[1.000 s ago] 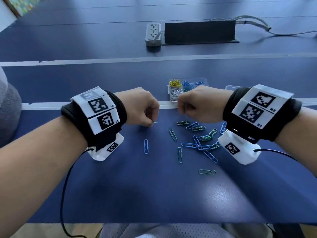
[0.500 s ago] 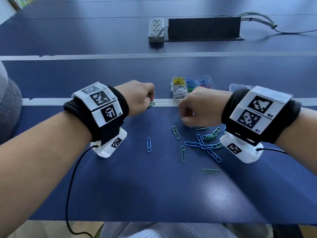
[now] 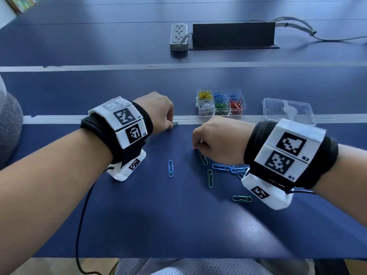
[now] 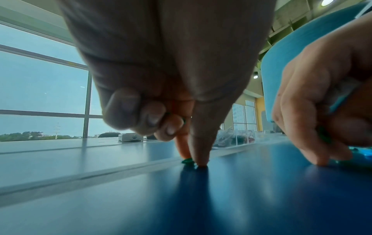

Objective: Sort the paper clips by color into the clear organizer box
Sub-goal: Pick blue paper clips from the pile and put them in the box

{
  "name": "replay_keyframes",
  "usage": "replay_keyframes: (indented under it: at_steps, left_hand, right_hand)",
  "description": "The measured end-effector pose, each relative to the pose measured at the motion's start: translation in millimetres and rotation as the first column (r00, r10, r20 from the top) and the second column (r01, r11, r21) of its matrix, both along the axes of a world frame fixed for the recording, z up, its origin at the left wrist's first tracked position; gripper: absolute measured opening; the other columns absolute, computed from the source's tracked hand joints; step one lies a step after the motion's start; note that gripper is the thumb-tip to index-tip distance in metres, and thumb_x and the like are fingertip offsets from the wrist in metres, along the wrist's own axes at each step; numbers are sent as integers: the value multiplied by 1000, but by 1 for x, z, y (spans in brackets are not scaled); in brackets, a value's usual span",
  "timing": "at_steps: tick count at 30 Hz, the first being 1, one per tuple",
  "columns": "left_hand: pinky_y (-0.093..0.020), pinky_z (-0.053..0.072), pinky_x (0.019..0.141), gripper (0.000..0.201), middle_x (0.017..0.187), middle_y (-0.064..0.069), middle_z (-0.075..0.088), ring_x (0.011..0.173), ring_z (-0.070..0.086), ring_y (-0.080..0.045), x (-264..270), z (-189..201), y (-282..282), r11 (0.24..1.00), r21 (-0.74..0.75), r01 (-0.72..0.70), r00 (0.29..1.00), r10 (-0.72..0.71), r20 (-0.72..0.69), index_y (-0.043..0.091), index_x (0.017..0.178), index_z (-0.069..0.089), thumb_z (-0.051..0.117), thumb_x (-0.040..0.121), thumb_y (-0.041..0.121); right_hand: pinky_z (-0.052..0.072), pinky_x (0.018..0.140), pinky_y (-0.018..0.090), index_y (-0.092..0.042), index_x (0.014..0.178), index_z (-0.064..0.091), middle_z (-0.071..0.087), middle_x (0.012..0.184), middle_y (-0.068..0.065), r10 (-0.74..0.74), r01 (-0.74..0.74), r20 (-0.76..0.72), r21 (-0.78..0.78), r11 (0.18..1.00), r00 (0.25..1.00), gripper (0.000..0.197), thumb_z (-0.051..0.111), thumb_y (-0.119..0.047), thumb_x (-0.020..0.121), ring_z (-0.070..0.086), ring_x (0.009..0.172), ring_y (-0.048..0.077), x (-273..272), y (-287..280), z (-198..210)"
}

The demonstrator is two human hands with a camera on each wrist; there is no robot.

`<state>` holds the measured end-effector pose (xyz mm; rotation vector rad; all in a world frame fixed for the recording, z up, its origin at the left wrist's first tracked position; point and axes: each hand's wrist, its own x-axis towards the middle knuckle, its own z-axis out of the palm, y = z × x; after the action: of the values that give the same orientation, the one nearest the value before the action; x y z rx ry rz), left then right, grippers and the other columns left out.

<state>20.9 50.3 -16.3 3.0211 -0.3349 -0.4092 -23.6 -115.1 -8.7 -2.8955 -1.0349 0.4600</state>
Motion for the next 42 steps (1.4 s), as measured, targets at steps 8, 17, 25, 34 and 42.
replay_keyframes:
  at_steps: [8, 17, 25, 34, 42]
  left_hand:
    - [-29, 51, 77, 5, 74, 1, 55, 78, 54, -20, -5, 1, -10, 999, -40, 23, 1000, -23, 11, 20, 75, 60, 57, 79, 19]
    - [-23, 41, 80, 23, 101, -5, 69, 98, 58, -22, -2, 10, -21, 988, -143, 57, 997, -48, 68, 13, 102, 68, 49, 88, 14]
    - [-27, 45, 87, 22, 105, -6, 70, 100, 61, -21, 18, 24, -49, 945, -318, 81, 984, -25, 177, 15, 105, 70, 53, 90, 13]
    - [-27, 44, 88, 26, 111, -5, 68, 107, 58, -22, 30, 26, -65, 947, -312, 72, 977, -4, 212, 18, 106, 70, 50, 90, 9]
    - [-25, 42, 86, 27, 113, -5, 68, 106, 60, -22, 35, 21, -82, 953, -241, 185, 971, -138, 197, 17, 108, 70, 51, 91, 9]
  right_hand:
    - [37, 65, 25, -13, 97, 68, 51, 80, 5, -51, 51, -14, -19, 999, 999, 18, 60, -18, 83, 54, 80, 29, -6, 13, 0]
    - [55, 80, 31, -14, 96, 74, 72, 93, 9, -123, 125, -22, 62, 990, 992, 25, 56, -14, 79, 65, 89, 29, 5, 4, 8]
    - [53, 72, 25, -15, 85, 75, 54, 39, -6, -529, 522, -48, 260, 813, 847, 16, 61, -10, 79, 60, 67, 18, 67, -32, 26]
    - [47, 76, 23, -16, 99, 75, 64, 80, 5, -529, 508, -27, 326, 798, 848, 23, 54, -14, 88, 57, 80, 19, 76, -28, 20]
    - [52, 87, 28, -19, 107, 68, 68, 109, 6, -574, 556, -66, 365, 747, 816, 39, 43, -2, 83, 59, 84, 22, 77, -46, 19]
